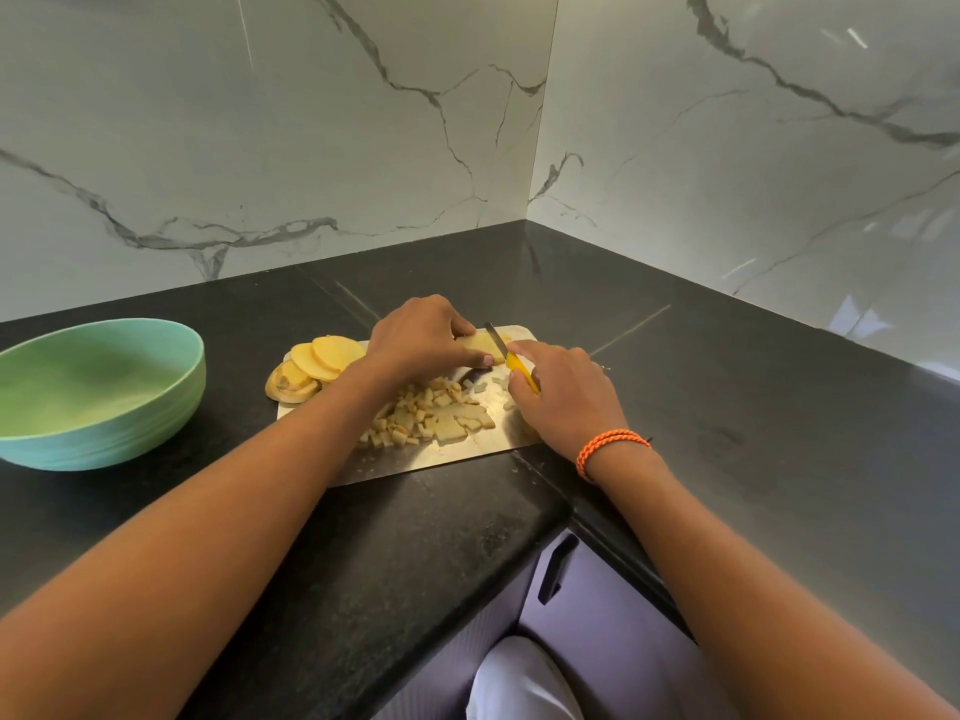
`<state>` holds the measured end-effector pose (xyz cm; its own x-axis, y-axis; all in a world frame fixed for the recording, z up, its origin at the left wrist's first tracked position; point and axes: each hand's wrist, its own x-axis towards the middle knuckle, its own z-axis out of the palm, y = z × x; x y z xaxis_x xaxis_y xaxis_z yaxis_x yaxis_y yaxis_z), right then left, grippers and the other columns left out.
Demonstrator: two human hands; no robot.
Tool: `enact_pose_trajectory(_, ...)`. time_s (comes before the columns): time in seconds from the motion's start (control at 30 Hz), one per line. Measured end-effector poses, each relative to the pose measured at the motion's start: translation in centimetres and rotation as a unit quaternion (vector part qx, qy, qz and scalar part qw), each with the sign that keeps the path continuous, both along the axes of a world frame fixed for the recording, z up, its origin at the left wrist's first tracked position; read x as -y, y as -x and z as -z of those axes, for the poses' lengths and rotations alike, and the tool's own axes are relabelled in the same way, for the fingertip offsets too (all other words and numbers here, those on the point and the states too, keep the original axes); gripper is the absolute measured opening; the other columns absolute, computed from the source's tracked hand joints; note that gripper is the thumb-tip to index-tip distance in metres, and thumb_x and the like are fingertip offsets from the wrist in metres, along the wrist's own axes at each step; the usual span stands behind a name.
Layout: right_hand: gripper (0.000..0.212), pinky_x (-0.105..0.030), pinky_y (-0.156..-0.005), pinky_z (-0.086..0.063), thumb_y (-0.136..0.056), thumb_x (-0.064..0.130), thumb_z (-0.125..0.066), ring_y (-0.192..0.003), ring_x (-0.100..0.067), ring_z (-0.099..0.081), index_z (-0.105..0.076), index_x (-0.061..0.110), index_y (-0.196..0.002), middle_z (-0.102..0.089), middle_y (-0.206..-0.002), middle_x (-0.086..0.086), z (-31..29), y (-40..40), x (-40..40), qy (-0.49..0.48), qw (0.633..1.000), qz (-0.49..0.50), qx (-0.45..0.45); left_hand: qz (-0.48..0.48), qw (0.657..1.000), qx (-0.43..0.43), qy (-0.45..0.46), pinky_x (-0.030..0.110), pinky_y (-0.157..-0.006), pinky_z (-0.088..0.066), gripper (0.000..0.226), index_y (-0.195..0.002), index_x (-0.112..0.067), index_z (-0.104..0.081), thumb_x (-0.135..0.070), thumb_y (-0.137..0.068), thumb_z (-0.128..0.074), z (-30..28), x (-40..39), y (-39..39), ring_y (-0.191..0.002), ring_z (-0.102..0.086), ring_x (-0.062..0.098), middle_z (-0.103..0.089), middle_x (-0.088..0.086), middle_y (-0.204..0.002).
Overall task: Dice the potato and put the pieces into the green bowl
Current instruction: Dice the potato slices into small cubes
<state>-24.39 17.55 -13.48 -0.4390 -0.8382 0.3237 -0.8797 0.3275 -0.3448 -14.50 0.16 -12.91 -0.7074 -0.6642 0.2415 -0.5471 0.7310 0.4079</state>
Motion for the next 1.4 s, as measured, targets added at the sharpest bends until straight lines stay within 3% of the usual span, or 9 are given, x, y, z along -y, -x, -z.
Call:
enact_pose_trajectory(0.27, 0.043, -0.036, -0.077, -0.046, -0.105, 0.036, -0.045, -0.102, -0.028, -0.062, -0.053, 0.028, -0.146, -0.068, -0.119, -0.009, 0.1, 0.2, 0.8, -0.008, 1.000, -0.001, -0.022, 0.001, 1.000, -0.006, -0.008, 0.028, -0.072, -0.049, 0.056, -0.129, -0.025, -0.076, -0.059, -0.084, -0.080, 0.4, 0.4, 0.3, -0.099, -0.063, 0.012, -0.071, -0.007, -0.128)
enact_pose_trajectory(0.57, 0.042, -0.038, -0.092, -0.052, -0.105, 0.032, -0.049, -0.111, -0.027, -0.063, -0.054, 0.023, -0.146, -0.065, -0.130, -0.008, -0.6, -0.2, 0.4, -0.028, 0.999, -0.021, -0.007, -0.013, 1.000, -0.001, 0.008, 0.024, -0.064, -0.045, 0.055, -0.126, -0.026, -0.076, -0.061, -0.085, -0.079, 0.3, 0.0, 0.5, -0.096, -0.065, 0.015, -0.073, -0.011, -0.116)
enact_pose_trajectory(0.7, 0.040, -0.041, -0.086, -0.057, -0.104, 0.031, -0.048, -0.095, -0.026, -0.065, -0.056, 0.024, -0.142, -0.069, -0.118, -0.008, -0.6, -1.0, -0.8, -0.030, 0.999, -0.018, -0.013, -0.016, 1.000, -0.002, 0.012, 0.023, -0.063, -0.044, 0.052, -0.127, -0.026, -0.076, -0.059, -0.086, -0.079, 0.4, -0.1, 0.5, -0.096, -0.065, 0.014, -0.074, -0.010, -0.118)
enact_pose_trajectory(0.87, 0.041, -0.042, -0.087, -0.056, -0.104, 0.034, -0.048, -0.099, -0.027, -0.065, -0.054, 0.027, -0.144, -0.068, -0.118, -0.008, -0.5, -1.6, -3.3, -0.041, 0.999, -0.017, -0.012, -0.033, 0.999, -0.009, 0.027, 0.024, -0.059, -0.037, 0.052, -0.127, -0.022, -0.076, -0.057, -0.089, -0.077, 0.5, -0.5, 0.5, -0.092, -0.060, 0.010, -0.073, -0.008, -0.126)
enact_pose_trajectory(0.97, 0.041, -0.035, -0.080, -0.054, -0.105, 0.034, -0.047, -0.092, -0.023, -0.063, -0.053, 0.029, -0.145, -0.068, -0.112, -0.007, -0.3, -1.7, -4.4, -0.044, 0.999, -0.013, -0.015, -0.051, 0.998, -0.010, 0.039, 0.022, -0.056, -0.034, 0.052, -0.125, -0.019, -0.077, -0.058, -0.090, -0.075, 0.6, -0.7, 0.5, -0.088, -0.058, 0.011, -0.072, -0.007, -0.126)
enact_pose_trajectory(1.2, 0.041, -0.035, -0.073, -0.057, -0.104, 0.034, -0.049, -0.072, -0.016, -0.060, -0.054, 0.029, -0.145, -0.065, -0.084, -0.001, -0.2, -1.6, -3.9, 0.024, 0.999, -0.001, 0.021, 0.008, 1.000, 0.014, 0.014, 0.024, -0.066, -0.042, 0.053, -0.131, -0.023, -0.074, -0.056, -0.090, -0.076, -0.2, -0.1, -0.3, -0.096, -0.061, 0.012, -0.070, -0.006, -0.131)
enact_pose_trajectory(1.3, 0.042, -0.040, -0.079, -0.057, -0.103, 0.034, -0.048, -0.078, -0.020, -0.061, -0.054, 0.030, -0.145, -0.066, -0.087, -0.003, -0.4, -1.6, -2.6, 0.037, 0.999, -0.003, 0.027, 0.025, 1.000, 0.015, -0.001, 0.028, -0.076, -0.049, 0.057, -0.133, -0.023, -0.073, -0.057, -0.087, -0.079, -0.3, 0.6, -0.7, -0.099, -0.062, 0.012, -0.071, -0.005, -0.131)
enact_pose_trajectory(1.4, 0.043, -0.043, -0.083, -0.056, -0.103, 0.033, -0.046, -0.094, -0.027, -0.063, -0.054, 0.029, -0.145, -0.068, -0.107, -0.010, -0.8, -1.7, -1.2, 0.016, 1.000, 0.000, 0.016, 0.027, 0.999, 0.006, -0.022, 0.032, -0.080, -0.058, 0.057, -0.128, -0.022, -0.076, -0.057, -0.084, -0.081, -0.2, 1.3, -1.0, -0.095, -0.066, 0.012, -0.075, -0.006, -0.124)
